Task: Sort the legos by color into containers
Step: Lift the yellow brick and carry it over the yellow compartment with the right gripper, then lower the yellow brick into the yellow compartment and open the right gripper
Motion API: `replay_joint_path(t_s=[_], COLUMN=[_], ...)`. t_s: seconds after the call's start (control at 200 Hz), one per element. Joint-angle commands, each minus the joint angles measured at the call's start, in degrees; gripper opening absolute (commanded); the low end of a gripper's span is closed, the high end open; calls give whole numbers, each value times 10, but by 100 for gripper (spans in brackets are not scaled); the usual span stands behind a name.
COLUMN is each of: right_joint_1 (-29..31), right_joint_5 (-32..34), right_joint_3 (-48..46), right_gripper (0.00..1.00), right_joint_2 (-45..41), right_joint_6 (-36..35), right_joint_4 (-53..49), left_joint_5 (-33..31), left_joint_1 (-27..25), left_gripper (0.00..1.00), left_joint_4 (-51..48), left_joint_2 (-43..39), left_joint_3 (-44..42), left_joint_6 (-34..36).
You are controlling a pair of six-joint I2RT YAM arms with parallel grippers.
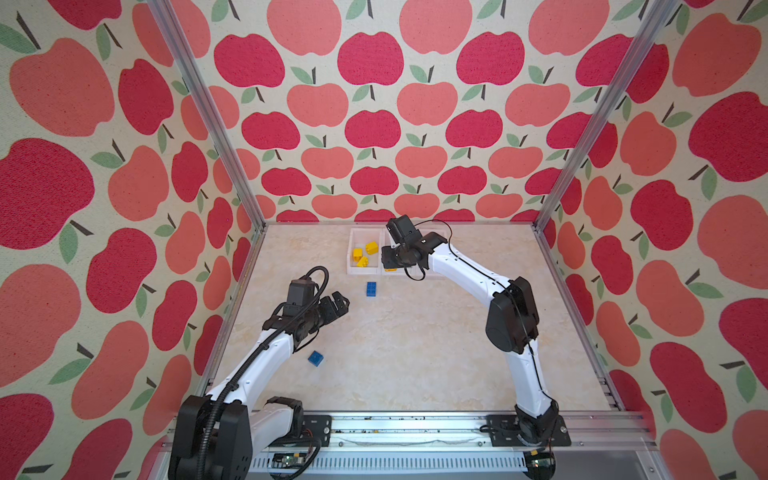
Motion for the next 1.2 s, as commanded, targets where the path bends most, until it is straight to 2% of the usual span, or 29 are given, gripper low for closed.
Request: replay_joint_path(t_s=[0.0, 0.33, 0.64, 0.926, 1.036, 1.196], right_joint_1=[6, 5, 4, 1, -4, -8], right_joint_5=[-19, -41, -24, -1, 3, 2], right_joint_3=[43, 117, 182, 273, 291, 291], right_gripper=[22, 22, 23, 26, 32, 52], right_joint_2=[27, 107, 172, 241, 259, 264], right_joint_6=[-37, -50, -68, -84, -84, -82], right_joint_4=[24, 90, 140, 134, 129, 132], left_joint_5=[6, 6, 8, 6, 6, 6], left_joint_1=[4, 4, 4, 5, 5, 5], left_gripper=[99, 99, 99, 99, 99, 99], left_joint_4=[1, -1, 1, -4, -3, -2], left_joint_2=[0, 7, 17, 17, 19, 20], left_joint_3=[-6, -6, -5, -4, -4, -2], left_joint_6=[-3, -3, -3, -2, -2, -2])
